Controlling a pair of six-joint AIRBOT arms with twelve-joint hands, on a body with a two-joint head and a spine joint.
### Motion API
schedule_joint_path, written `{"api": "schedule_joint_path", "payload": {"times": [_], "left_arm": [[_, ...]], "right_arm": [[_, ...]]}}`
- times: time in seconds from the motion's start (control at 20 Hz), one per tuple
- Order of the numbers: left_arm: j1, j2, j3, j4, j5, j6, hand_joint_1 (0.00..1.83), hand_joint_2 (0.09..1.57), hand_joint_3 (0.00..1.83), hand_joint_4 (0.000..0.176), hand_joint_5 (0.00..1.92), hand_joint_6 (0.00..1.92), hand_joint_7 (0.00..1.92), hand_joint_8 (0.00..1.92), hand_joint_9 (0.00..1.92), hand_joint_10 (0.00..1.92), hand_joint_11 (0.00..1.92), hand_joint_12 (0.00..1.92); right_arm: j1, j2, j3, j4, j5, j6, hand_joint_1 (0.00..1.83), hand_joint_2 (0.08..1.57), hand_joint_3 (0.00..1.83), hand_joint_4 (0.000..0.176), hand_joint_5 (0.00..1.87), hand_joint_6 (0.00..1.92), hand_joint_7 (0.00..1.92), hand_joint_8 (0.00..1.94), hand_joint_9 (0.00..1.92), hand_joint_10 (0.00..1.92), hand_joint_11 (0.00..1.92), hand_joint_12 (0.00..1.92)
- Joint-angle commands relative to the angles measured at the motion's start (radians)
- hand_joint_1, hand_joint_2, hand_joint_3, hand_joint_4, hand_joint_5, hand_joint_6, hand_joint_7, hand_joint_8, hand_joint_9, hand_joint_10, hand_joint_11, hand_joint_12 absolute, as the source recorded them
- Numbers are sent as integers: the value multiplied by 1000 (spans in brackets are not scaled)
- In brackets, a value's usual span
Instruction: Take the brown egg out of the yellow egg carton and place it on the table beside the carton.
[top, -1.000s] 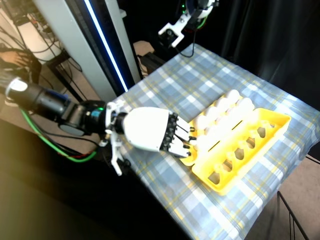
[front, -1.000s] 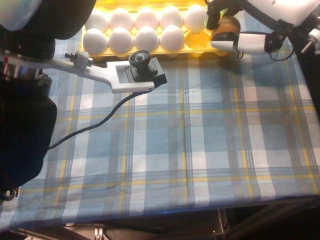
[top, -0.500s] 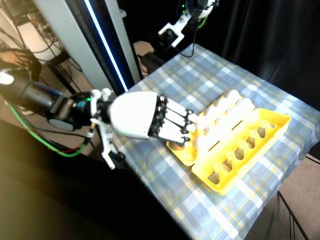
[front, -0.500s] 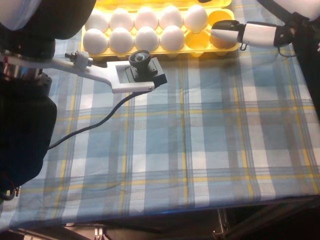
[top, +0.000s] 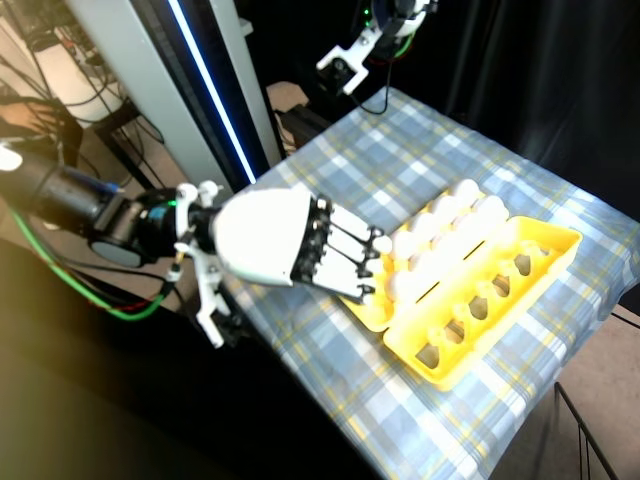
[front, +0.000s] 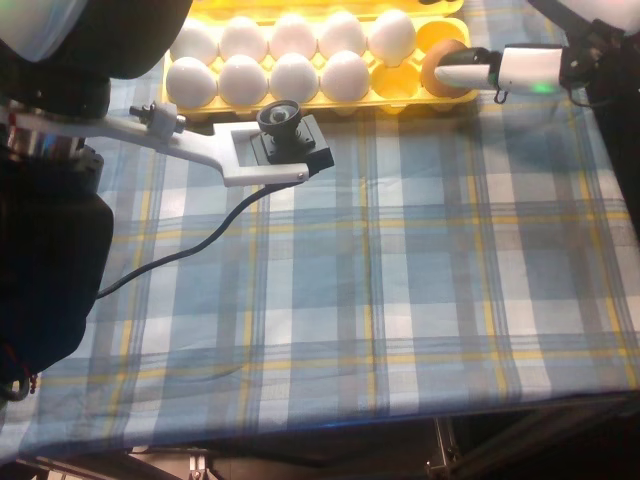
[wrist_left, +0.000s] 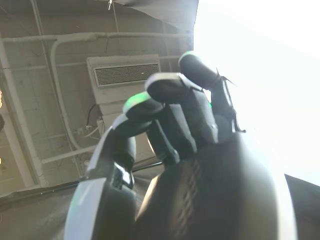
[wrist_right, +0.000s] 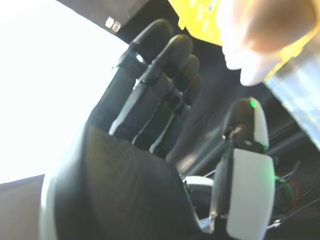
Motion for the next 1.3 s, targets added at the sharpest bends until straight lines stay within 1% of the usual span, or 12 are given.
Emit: {"api": "schedule_joint_path", "payload": {"times": [0.0,0.1,0.25,0.7,0.75,0.85,0.9,1.0,1.05,1.1,1.2,1.25], "left_arm": [[-24,-4,-6,35,-82,-11,543,1429,1,0,916,1920,841,1921,574,1806,207,1709],[-24,-4,-6,35,-82,-11,473,1459,3,0,902,1896,849,1921,592,1778,234,1711],[-24,-4,-6,35,-82,-11,539,1449,0,0,918,1920,889,1921,624,1840,222,1703],[-24,-4,-6,35,-82,-11,459,1440,0,0,876,1920,800,1921,501,1785,130,1770],[-24,-4,-6,35,-82,-11,487,1437,0,0,884,1917,823,1921,517,1828,139,1760],[-24,-4,-6,35,-82,-11,498,1448,1,0,899,1920,871,1921,602,1828,221,1733],[-24,-4,-6,35,-82,-11,498,1448,1,0,899,1920,871,1921,602,1828,221,1733],[-24,-4,-6,35,-82,-11,456,1455,0,0,855,1855,832,1921,580,1852,203,1784],[-24,-4,-6,35,-82,-11,495,1454,0,0,857,1828,833,1918,600,1792,231,1723],[-24,-4,-6,35,-82,-11,497,1453,0,0,870,1824,834,1909,609,1780,246,1701],[-23,-4,-6,35,-82,-11,461,1455,2,0,868,1888,819,1921,593,1782,248,1718],[-23,-4,-6,35,-82,-11,487,1447,0,0,868,1889,810,1921,575,1808,239,1738]], "right_arm": [[14,1,4,4,98,-7,866,944,0,0,861,0,1021,0,1038,0,750,552],[14,-6,10,5,79,-20,825,926,0,0,844,0,987,0,935,0,587,331],[14,-28,32,8,49,-22,789,922,0,0,844,0,956,0,874,0,482,267],[14,-59,81,24,-21,-22,771,941,0,0,874,0,987,0,988,1,628,524],[14,-63,86,25,-27,-22,817,960,0,0,932,0,994,0,1070,9,641,934],[14,-68,91,27,-32,-22,867,970,1,0,980,2,1016,1,1127,17,612,1199],[14,-69,92,28,-32,-22,867,970,1,0,980,2,1016,1,1127,17,612,1199],[14,-69,92,28,-32,-22,936,983,0,0,1038,3,1087,8,1237,91,646,1577],[14,-69,91,28,-32,-22,1048,1004,16,133,1171,461,1101,4,1208,125,647,1512],[14,-69,91,28,-32,-22,1057,1037,0,167,1141,659,1085,4,1184,147,626,1491],[14,-68,90,28,-31,-22,1058,1045,1,176,1122,730,1121,3,973,943,688,1656],[14,-68,88,28,-30,-22,1061,1044,0,176,1127,724,1121,1,919,1060,691,1692]]}}
